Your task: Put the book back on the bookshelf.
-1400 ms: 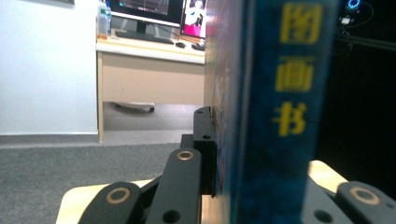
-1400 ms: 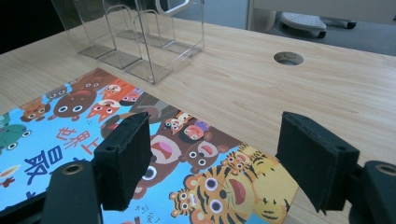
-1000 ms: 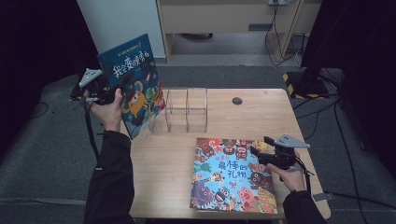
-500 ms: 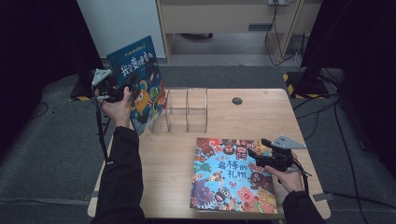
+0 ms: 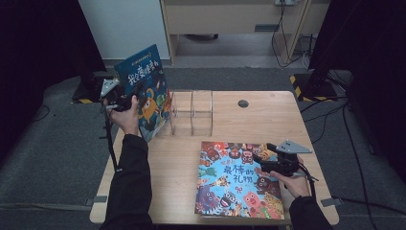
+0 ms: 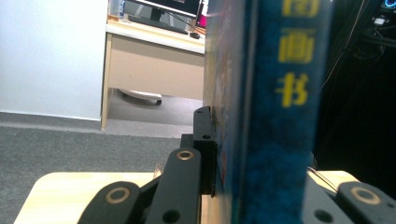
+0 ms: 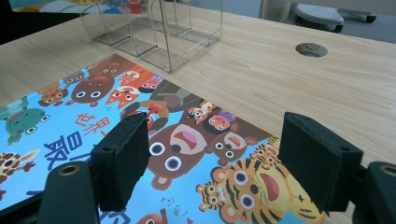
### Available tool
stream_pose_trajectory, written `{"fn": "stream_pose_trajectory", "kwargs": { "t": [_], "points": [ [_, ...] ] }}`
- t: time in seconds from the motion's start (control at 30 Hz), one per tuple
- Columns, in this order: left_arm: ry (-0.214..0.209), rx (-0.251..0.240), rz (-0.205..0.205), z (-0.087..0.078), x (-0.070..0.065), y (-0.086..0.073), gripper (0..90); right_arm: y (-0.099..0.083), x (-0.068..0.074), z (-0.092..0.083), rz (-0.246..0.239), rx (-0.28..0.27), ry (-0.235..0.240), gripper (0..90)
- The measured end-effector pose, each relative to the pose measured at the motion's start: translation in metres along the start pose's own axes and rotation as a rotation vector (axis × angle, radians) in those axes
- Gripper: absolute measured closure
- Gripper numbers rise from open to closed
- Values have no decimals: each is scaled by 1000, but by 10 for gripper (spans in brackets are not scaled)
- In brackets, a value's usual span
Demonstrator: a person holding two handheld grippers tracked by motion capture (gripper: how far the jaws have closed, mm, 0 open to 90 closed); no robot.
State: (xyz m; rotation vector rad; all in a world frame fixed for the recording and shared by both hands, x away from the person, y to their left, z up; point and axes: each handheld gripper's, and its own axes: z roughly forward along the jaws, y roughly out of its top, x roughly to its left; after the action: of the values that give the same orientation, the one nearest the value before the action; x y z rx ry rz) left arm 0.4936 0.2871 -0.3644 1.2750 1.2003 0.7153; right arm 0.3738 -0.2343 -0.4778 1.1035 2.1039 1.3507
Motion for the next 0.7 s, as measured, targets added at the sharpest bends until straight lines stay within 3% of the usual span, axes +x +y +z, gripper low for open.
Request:
{"fn": "stream_pose_trajectory", "kwargs": {
  "t": [0.3,0.43,0.7],
  "points": [
    [-15,32,-18,-1,8,-22,823,-1,1,1,-9,6,3,243],
    [-31,23,-25,-7,10,-29,822,-1,1,2,-10,8,3,243],
    [-64,44,3,-21,11,-36,819,0,3,3,-8,7,3,243]
  ]
}}
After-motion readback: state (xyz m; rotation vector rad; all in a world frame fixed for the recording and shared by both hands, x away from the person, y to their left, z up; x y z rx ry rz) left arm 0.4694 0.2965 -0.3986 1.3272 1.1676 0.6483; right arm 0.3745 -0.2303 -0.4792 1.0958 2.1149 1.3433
